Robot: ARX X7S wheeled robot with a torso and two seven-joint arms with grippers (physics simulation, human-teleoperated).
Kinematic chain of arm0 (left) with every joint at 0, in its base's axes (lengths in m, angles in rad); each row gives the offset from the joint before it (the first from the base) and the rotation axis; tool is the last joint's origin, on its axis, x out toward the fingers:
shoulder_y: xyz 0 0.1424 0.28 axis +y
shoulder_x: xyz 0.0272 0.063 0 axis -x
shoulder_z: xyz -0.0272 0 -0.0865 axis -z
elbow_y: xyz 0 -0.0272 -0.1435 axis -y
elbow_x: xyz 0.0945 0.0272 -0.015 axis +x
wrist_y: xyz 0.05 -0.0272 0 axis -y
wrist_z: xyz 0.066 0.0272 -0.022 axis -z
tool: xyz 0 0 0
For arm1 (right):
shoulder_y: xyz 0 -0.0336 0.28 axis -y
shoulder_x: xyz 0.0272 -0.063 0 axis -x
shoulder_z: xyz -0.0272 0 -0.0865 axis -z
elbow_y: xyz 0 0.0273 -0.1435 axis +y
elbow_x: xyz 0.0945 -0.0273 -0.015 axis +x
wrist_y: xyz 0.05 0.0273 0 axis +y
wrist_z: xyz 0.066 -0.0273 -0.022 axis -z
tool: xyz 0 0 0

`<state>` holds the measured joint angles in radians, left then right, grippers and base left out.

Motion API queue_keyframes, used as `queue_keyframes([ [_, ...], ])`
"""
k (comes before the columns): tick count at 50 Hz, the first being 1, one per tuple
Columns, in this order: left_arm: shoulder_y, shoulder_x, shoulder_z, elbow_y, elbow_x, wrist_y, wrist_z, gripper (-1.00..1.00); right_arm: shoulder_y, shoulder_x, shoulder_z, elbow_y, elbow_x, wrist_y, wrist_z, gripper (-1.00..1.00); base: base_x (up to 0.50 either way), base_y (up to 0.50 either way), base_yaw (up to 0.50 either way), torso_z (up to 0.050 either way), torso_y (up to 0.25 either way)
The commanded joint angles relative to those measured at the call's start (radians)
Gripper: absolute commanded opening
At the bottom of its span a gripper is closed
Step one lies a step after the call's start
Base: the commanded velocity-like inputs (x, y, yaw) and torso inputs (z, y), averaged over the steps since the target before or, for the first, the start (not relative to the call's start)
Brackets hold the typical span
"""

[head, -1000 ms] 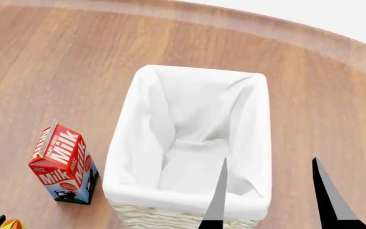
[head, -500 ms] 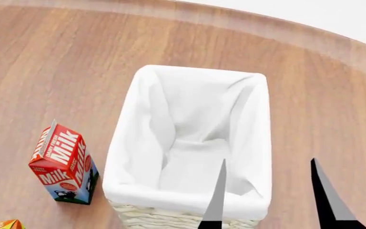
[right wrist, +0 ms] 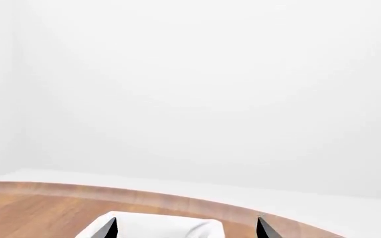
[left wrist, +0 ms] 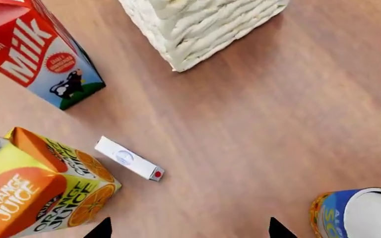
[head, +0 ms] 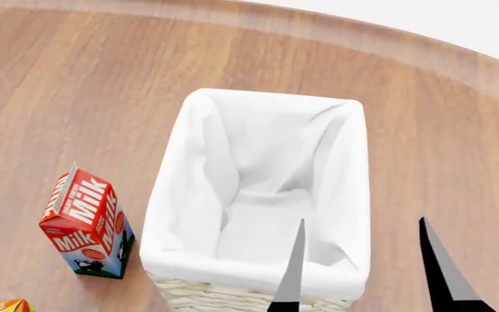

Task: Pick up the tomato sauce, and put it in the basket.

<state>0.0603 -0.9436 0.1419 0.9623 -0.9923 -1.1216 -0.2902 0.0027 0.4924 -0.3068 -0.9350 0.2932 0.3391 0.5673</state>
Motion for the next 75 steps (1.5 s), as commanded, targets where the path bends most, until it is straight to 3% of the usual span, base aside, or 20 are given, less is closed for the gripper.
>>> queue_keyframes([
  [1, -0.016, 0.058, -0.044, -0.075, -0.205, -0.112, -0.034, 1.0, 0.006, -0.018, 0.018, 0.007, -0.013, -0.01, -0.025, 1.0, 0.0, 0.0, 0.0, 0.0, 0.0],
  [6, -0.004, 0.06, -0.001, -0.09, -0.164, -0.117, -0.027, 1.0, 0.007, -0.015, 0.02, 0.002, -0.012, -0.005, -0.02, 1.0, 0.0, 0.0, 0.0, 0.0, 0.0],
  [16, -0.037, 0.063, -0.018, -0.108, -0.289, -0.174, -0.099, 1.0, 0.003, -0.012, 0.024, 0.011, -0.01, -0.016, -0.016, 1.0, 0.0, 0.0, 0.0, 0.0, 0.0],
  [38, 0.049, 0.044, 0.062, -0.166, -0.147, -0.116, -0.032, 1.0, 0.009, -0.008, 0.008, 0.014, -0.012, -0.015, -0.01, 1.0, 0.0, 0.0, 0.0, 0.0, 0.0],
  [75, 0.047, 0.081, 0.212, -0.235, 0.042, 0.002, 0.06, 1.0, 0.023, -0.003, -0.017, 0.016, -0.01, -0.01, -0.002, 1.0, 0.0, 0.0, 0.0, 0.0, 0.0],
])
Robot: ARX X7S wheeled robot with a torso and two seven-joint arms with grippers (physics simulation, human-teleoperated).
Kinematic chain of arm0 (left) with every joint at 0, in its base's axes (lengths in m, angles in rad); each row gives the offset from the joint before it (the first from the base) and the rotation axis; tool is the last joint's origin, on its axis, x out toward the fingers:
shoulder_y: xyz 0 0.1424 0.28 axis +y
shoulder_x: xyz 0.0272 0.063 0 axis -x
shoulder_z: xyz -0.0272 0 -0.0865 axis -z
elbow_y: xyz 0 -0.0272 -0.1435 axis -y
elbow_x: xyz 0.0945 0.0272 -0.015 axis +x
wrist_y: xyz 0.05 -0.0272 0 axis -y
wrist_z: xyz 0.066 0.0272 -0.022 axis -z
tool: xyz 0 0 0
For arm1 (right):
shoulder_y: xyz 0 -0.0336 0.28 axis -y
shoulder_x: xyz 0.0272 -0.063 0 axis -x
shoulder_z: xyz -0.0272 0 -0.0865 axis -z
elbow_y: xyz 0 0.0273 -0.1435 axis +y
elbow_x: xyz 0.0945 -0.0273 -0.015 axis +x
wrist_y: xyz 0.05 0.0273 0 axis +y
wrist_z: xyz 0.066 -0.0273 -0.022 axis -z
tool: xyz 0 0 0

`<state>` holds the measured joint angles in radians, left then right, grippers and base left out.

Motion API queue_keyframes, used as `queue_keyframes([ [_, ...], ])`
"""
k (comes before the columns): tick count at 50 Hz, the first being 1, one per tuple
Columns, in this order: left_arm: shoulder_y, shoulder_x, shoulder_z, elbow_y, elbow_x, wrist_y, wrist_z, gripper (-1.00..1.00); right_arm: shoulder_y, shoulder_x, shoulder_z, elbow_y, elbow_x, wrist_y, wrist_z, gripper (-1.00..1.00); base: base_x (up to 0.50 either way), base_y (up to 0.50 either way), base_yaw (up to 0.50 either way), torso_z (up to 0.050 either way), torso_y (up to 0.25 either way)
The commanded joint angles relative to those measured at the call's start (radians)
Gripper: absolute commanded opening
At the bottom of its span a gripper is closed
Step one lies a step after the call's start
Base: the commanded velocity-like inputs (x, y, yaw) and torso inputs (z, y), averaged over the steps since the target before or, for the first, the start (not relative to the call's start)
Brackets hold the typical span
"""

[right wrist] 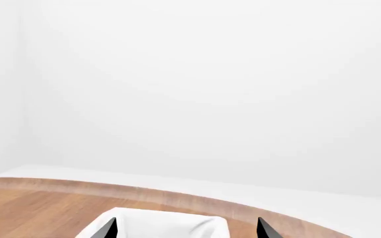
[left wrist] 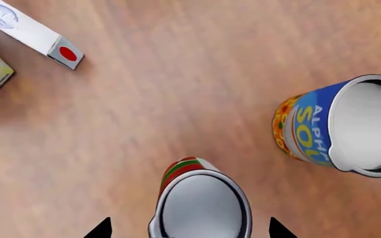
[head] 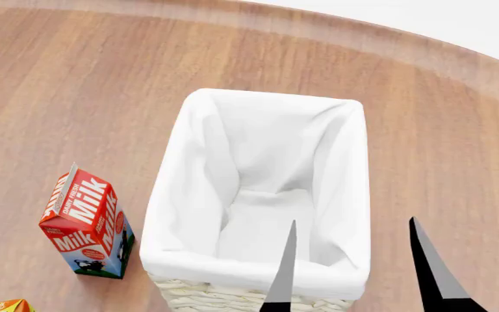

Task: Pick up the tomato sauce, and put it in the basket.

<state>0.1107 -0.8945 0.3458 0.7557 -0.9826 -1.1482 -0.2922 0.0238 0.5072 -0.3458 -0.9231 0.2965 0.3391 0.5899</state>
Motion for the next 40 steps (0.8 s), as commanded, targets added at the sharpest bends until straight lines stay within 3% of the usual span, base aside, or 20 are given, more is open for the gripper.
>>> queue_keyframes([
  [1, -0.003, 0.032, 0.011, -0.029, 0.037, 0.031, 0.063, 1.0, 0.002, -0.018, 0.022, 0.005, -0.013, -0.011, -0.024, 1.0, 0.0, 0.0, 0.0, 0.0, 0.0],
  [23, -0.045, 0.062, 0.096, -0.087, 0.108, 0.038, 0.086, 1.0, 0.003, -0.011, 0.023, 0.011, -0.006, -0.016, -0.018, 1.0, 0.0, 0.0, 0.0, 0.0, 0.0],
  [36, -0.051, 0.061, 0.158, -0.149, 0.202, 0.113, 0.134, 1.0, 0.006, -0.01, 0.016, 0.015, -0.007, -0.018, -0.015, 1.0, 0.0, 0.0, 0.0, 0.0, 0.0],
  [37, -0.049, 0.06, 0.155, -0.142, 0.198, 0.11, 0.129, -1.0, 0.006, -0.01, 0.014, 0.016, -0.008, -0.019, -0.015, 1.0, 0.0, 0.0, 0.0, 0.0, 0.0],
  [40, -0.048, 0.058, 0.164, -0.148, 0.21, 0.122, 0.136, -1.0, 0.007, -0.01, 0.012, 0.014, -0.008, -0.016, -0.014, 1.0, 0.0, 0.0, 0.0, 0.0, 0.0],
])
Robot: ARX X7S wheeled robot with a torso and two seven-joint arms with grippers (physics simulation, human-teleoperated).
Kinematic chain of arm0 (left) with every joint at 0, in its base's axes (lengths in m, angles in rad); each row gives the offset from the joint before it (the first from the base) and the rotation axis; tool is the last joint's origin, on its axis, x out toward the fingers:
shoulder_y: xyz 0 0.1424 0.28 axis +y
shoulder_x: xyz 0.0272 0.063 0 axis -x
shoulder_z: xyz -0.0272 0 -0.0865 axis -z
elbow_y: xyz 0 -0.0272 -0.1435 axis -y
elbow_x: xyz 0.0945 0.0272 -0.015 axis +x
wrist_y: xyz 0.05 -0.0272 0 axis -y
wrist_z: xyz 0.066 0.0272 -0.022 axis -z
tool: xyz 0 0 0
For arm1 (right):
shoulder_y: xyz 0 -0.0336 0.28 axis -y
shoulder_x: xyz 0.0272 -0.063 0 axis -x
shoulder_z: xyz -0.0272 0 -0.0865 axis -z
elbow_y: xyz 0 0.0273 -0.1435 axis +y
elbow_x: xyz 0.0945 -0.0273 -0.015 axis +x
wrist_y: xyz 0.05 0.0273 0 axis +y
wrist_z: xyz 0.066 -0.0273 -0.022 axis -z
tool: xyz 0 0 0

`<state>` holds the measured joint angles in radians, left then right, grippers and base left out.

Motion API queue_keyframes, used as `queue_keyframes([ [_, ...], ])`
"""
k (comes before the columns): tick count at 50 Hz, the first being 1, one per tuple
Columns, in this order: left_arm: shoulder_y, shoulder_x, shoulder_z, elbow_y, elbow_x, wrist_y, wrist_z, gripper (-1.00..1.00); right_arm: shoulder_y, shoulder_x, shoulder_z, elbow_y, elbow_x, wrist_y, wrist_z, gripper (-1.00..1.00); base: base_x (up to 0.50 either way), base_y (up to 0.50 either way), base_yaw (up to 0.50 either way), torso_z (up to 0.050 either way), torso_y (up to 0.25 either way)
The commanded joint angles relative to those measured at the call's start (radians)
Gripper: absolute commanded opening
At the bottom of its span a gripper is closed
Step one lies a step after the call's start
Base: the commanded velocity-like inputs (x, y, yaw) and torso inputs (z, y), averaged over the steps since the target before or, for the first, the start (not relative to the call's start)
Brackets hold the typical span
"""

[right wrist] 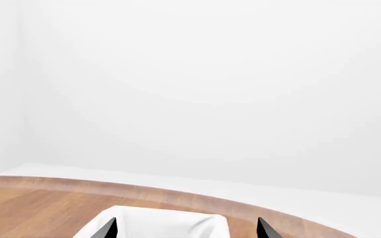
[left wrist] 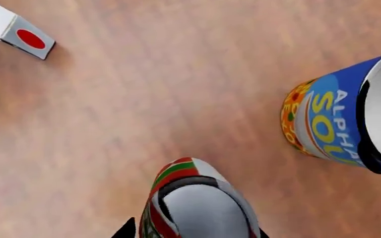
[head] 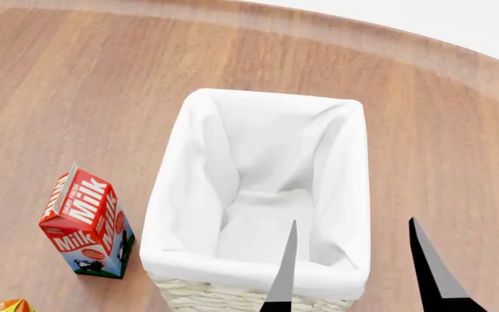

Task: Pick up the tomato sauce, and put it in the basket.

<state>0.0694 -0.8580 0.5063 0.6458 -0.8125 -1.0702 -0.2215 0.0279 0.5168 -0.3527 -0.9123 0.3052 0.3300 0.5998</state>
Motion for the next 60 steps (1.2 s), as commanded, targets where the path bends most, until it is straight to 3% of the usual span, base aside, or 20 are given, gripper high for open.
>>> queue_keyframes([
  [1, -0.006, 0.021, 0.005, -0.035, 0.042, 0.045, 0.064, -1.0, 0.002, -0.02, 0.018, 0.007, -0.018, -0.01, -0.024, 1.0, 0.0, 0.0, 0.0, 0.0, 0.0],
  [15, -0.002, 0.011, 0.0, -0.012, 0.033, 0.041, 0.05, -1.0, 0.006, -0.018, 0.011, 0.009, -0.018, -0.011, -0.022, 1.0, 0.0, 0.0, 0.0, 0.0, 0.0],
  [29, -0.053, -0.006, -0.12, 0.082, -0.103, -0.03, -0.018, -1.0, 0.01, -0.018, 0.004, 0.011, -0.017, -0.011, -0.019, 1.0, 0.0, 0.0, 0.0, 0.0, 0.0],
  [47, -0.213, -0.069, -0.381, 0.227, -0.52, -0.118, -0.207, -1.0, 0.012, -0.013, 0.003, 0.012, -0.013, -0.015, -0.015, 1.0, 0.0, 0.0, 0.0, 0.0, 0.0],
  [60, -0.422, -0.112, -0.407, 0.254, -0.811, -0.115, -0.355, -1.0, 0.015, -0.01, 0.003, 0.006, -0.006, -0.01, -0.01, 1.0, 0.0, 0.0, 0.0, 0.0, 0.0],
])
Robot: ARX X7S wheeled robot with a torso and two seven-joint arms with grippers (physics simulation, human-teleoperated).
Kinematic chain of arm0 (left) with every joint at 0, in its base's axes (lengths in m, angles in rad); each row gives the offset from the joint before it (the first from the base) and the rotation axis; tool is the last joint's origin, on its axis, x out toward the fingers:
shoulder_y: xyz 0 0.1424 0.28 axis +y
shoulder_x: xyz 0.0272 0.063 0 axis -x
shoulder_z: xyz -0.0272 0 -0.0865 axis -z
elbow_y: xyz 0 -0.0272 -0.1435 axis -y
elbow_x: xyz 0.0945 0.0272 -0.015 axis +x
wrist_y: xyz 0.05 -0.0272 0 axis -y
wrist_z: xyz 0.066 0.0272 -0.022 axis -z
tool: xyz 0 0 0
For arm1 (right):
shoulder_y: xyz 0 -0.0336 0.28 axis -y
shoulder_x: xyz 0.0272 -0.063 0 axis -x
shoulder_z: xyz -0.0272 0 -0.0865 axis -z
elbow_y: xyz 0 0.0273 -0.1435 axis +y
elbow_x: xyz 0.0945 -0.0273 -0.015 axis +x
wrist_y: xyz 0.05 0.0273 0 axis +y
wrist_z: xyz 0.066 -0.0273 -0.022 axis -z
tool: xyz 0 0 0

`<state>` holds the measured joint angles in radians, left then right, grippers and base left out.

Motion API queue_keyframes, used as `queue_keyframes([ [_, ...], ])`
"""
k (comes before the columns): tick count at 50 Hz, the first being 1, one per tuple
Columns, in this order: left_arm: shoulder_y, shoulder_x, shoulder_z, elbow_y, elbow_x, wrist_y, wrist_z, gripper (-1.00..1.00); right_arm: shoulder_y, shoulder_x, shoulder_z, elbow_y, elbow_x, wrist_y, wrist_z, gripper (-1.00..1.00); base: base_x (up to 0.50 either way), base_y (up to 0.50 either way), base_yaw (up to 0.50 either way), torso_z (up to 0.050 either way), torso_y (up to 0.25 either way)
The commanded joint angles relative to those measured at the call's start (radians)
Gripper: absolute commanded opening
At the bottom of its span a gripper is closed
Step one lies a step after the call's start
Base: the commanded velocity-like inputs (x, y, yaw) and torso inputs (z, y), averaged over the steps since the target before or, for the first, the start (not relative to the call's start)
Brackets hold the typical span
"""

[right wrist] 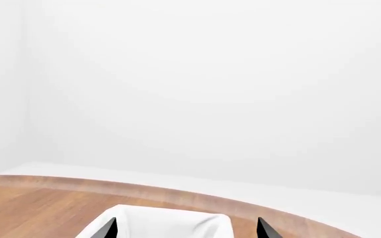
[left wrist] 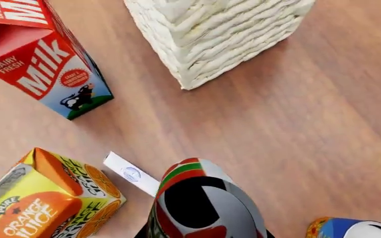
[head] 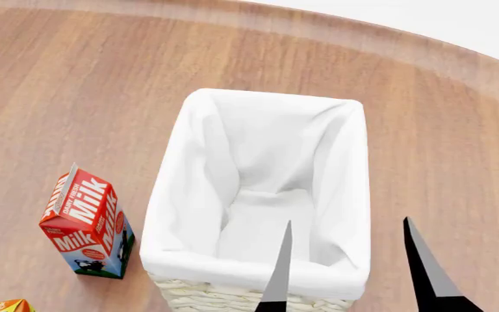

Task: Pick up the tomato sauce, and put it in the basket.

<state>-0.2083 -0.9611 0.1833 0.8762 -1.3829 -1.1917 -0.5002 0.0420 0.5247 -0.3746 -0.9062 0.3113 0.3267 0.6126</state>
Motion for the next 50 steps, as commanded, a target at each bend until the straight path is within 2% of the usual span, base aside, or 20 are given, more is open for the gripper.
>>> queue_keyframes([
  [1, -0.153, -0.012, -0.083, 0.025, -0.254, 0.008, -0.083, -1.0, 0.001, -0.017, 0.025, 0.0, -0.012, -0.007, -0.022, 1.0, 0.0, 0.0, 0.0, 0.0, 0.0],
  [15, -0.348, -0.043, -0.053, 0.03, -0.457, 0.058, -0.19, -1.0, 0.0, -0.012, 0.022, -0.004, -0.013, -0.008, -0.017, 1.0, 0.0, 0.0, 0.0, 0.0, 0.0],
  [19, -0.51, -0.025, 0.004, 0.006, -0.531, 0.053, -0.237, -1.0, 0.002, -0.013, 0.021, -0.004, -0.012, -0.005, -0.015, 1.0, 0.0, 0.0, 0.0, 0.0, 0.0],
  [21, -0.546, -0.02, 0.024, -0.002, -0.55, 0.052, -0.256, -1.0, 0.002, -0.012, 0.021, -0.003, -0.012, -0.007, -0.015, 1.0, 0.0, 0.0, 0.0, 0.0, 0.0],
  [27, -0.705, 0.027, 0.088, -0.071, -0.564, 0.015, -0.273, -1.0, 0.002, -0.01, 0.021, -0.005, -0.01, -0.008, -0.013, 1.0, 0.0, 0.0, 0.0, 0.0, 0.0],
  [28, -0.775, 0.03, 0.121, -0.095, -0.616, 0.016, -0.306, -1.0, 0.002, -0.01, 0.02, -0.005, -0.01, -0.007, -0.013, 1.0, 0.0, 0.0, 0.0, 0.0, 0.0],
  [30, -0.761, 0.045, 0.115, -0.092, -0.586, 0.015, -0.293, -1.0, 0.002, -0.01, 0.02, -0.002, -0.01, -0.011, -0.013, 1.0, 0.0, 0.0, 0.0, 0.0, 0.0],
  [43, -0.959, 0.155, 0.2, -0.2, -0.589, -0.008, -0.32, -1.0, 0.003, -0.005, 0.021, -0.004, -0.005, -0.01, -0.009, 1.0, 0.0, 0.0, 0.0, 0.0, 0.0],
  [50, -1.078, 0.243, 0.249, -0.264, -0.58, -0.016, -0.331, -1.0, 0.002, -0.003, 0.021, -0.002, -0.005, -0.016, -0.009, 1.0, 0.0, 0.0, 0.0, 0.0, 0.0],
])
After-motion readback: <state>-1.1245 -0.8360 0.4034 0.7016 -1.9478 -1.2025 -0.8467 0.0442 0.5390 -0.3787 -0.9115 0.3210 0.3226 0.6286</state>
